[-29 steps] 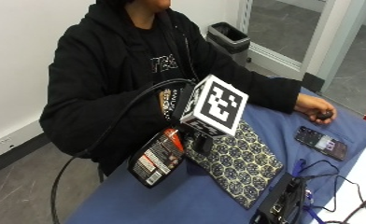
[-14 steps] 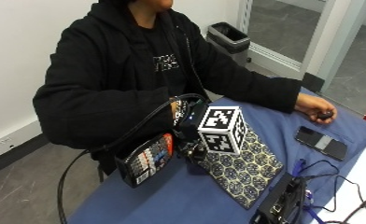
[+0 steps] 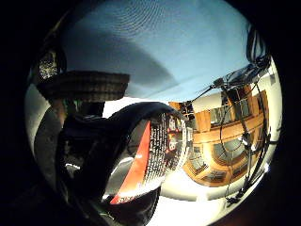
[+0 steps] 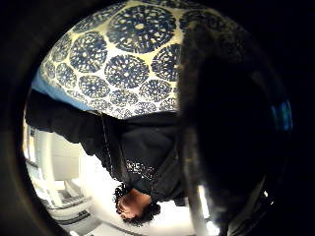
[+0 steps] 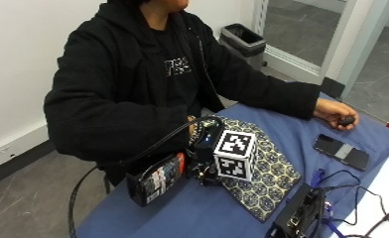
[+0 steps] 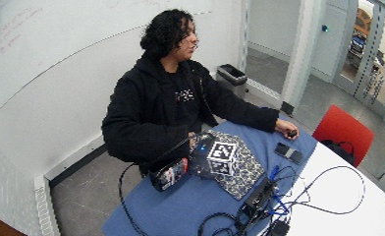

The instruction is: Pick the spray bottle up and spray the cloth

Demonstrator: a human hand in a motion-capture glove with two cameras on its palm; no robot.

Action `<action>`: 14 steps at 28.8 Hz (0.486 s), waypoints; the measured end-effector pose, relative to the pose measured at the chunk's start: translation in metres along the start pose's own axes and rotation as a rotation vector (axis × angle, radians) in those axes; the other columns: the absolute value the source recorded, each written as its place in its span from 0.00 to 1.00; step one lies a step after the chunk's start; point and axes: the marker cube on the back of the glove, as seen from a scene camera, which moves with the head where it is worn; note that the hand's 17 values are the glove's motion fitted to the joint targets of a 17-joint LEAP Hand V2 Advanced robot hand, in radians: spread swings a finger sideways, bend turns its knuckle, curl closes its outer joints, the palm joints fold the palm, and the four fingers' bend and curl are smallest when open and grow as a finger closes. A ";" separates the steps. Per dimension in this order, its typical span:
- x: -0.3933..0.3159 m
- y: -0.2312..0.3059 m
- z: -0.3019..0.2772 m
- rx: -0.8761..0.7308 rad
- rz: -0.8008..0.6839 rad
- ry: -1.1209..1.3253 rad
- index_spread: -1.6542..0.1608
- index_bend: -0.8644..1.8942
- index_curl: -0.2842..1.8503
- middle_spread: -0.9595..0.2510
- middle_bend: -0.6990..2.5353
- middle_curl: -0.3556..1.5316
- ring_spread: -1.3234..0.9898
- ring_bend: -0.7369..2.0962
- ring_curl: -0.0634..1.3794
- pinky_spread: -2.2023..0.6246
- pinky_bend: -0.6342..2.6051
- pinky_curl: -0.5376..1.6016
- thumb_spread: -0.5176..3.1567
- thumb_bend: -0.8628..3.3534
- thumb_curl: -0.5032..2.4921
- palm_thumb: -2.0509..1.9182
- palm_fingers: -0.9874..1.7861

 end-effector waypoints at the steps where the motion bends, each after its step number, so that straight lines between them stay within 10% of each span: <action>1: -0.001 -0.001 0.000 -0.006 -0.003 -0.002 0.78 0.40 0.42 0.67 0.42 0.50 0.49 0.51 0.39 0.70 0.34 0.45 0.50 0.21 0.37 0.78 0.82; 14: -0.075 0.076 -0.063 0.310 -0.323 0.002 0.78 0.39 0.43 0.67 0.42 0.50 0.50 0.50 0.39 0.70 0.34 0.45 0.51 0.21 0.37 0.78 0.82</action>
